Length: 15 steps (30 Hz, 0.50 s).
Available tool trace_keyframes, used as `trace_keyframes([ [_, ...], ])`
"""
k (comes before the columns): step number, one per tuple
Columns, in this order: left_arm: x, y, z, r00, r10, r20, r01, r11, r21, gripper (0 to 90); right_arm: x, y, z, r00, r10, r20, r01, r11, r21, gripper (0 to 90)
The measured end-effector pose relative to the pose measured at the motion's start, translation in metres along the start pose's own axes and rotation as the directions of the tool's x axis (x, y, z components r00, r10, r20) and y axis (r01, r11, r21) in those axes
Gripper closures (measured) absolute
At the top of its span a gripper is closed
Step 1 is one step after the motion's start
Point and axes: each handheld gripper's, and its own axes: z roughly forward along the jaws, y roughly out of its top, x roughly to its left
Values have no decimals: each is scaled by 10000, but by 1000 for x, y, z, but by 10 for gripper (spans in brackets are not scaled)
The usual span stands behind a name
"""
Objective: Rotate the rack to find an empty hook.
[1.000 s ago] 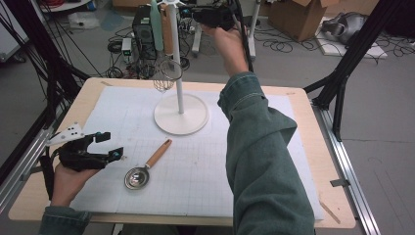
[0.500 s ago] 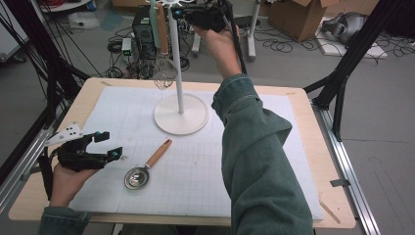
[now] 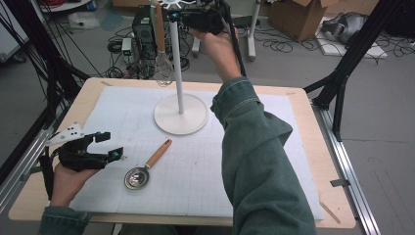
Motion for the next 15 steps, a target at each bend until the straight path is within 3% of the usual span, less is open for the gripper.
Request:
trace_keyframes([
  [6, 0, 0, 0, 10000, 3, 29, -3, 10000, 16, 177, -1, -14, -14, 9999, 148, 26, -148, 9999, -1, 737],
  [10, -1, 0, 2, 10000, 67, 46, -67, 9999, 80, 183, -5, -29, -21, 9982, 596, -5, -596, 9982, 56, 594],
  [15, -3, 0, 5, 9999, 62, 91, -63, 9999, 157, 199, -8, -52, -32, 9964, 844, 48, -845, 9961, 238, 492],
])
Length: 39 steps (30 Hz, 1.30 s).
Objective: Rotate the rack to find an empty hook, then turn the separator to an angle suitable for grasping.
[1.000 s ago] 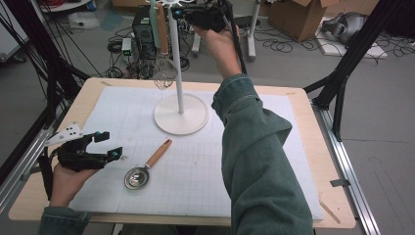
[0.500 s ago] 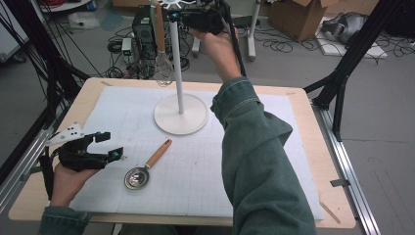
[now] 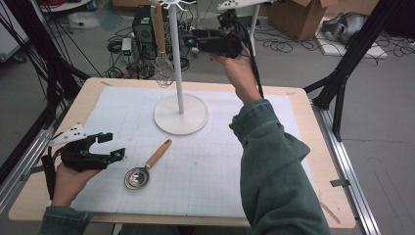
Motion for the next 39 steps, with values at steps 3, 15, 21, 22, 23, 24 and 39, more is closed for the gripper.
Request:
trace_keyframes([
  [3, -1, 0, 3, 10000, -11, 62, 10, 9999, 100, 215, -3, -15, -9, 9998, 176, 73, -176, 9998, 39, 447],
  [15, -9, -1, 15, 9997, 105, 242, -112, 9996, 262, 265, -3, -76, -39, 9978, 518, 403, -519, 9986, 30, 339],
  [21, -14, 0, 22, 9993, 180, 339, -191, 9993, 337, 292, 2, -98, -51, 9981, 477, 382, -477, 9989, -28, 301],
  [22, -15, 0, 23, 9991, 215, 354, -229, 9990, 392, 304, 3, -102, -53, 9977, 528, 434, -529, 9986, 24, 291],
  [23, -16, 1, 25, 9993, 168, 333, -184, 9988, 463, 317, 5, -107, -55, 9979, 497, 425, -499, 9987, 50, 291],
  [24, -17, 1, 26, 9994, 163, 299, -177, 9988, 465, 319, 6, -111, -57, 9981, 477, 398, -479, 9988, 56, 290],
  [39, -25, 8, 50, 9979, 513, 388, -547, 9944, 909, 433, 25, -175, -97, 9959, 688, 584, -704, 9972, 255, 266],
])
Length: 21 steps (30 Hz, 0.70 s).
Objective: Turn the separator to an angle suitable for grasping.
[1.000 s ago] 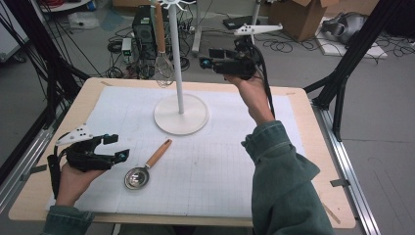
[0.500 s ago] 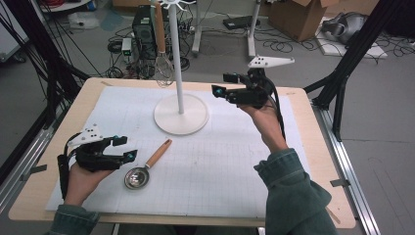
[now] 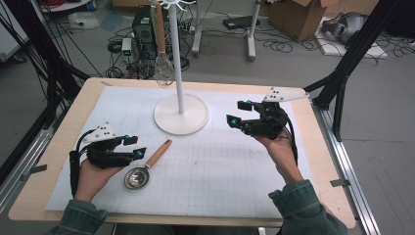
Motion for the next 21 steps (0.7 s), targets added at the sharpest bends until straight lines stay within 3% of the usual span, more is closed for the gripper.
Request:
trace_keyframes([
  [10, 2, -3, 26, 10000, 52, -56, -47, 9959, 904, 514, 1, -26, -15, 9999, 71, 119, -71, 10000, 12, 266],
  [15, 2, -8, 35, 10000, 20, 31, -24, 9903, 1386, 548, 0, -37, -18, 9998, 169, 124, -169, 9999, 26, 265],
  [21, 2, -13, 43, 9999, -12, -162, 43, 9817, 1906, 562, -1, -50, -18, 9996, 229, 170, -232, 9995, 213, 265],
])
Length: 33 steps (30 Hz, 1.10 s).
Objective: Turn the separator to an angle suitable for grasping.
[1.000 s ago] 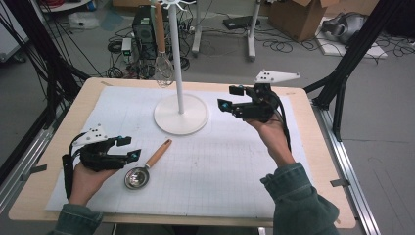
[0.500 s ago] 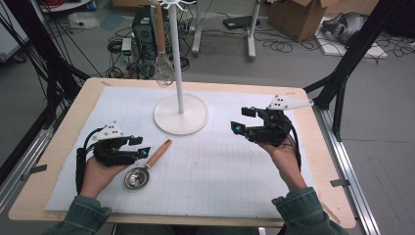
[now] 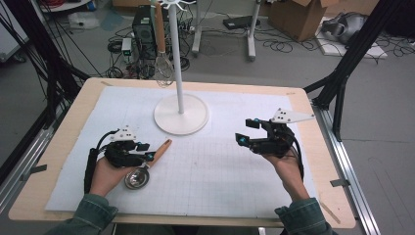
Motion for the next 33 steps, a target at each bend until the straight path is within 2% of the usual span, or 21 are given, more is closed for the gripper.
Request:
trace_keyframes([
  [4, -2, 0, 6, 9998, 193, -30, -192, 9993, 307, 532, -1, -7, 0, 10000, 57, 21, -57, 10000, 18, 265],
  [11, -3, -1, 15, 9998, 168, -76, -161, 9961, 867, 545, 0, -12, 0, 9999, 96, 78, -96, 9999, 66, 264],
  [20, -4, -2, 23, 9989, 229, -399, -162, 9870, 1602, 566, 1, -16, 1, 9999, 113, 103, -115, 9999, 119, 264],
  [28, -7, -3, 29, 9986, 238, -468, -142, 9806, 1958, 604, 2, -19, 2, 9999, 61, 114, -63, 9999, 138, 264],
  [33, -8, -2, 29, 9980, 283, -561, -165, 9794, 2010, 605, 2, -21, 3, 9999, 84, 120, -86, 9998, 151, 264],
])
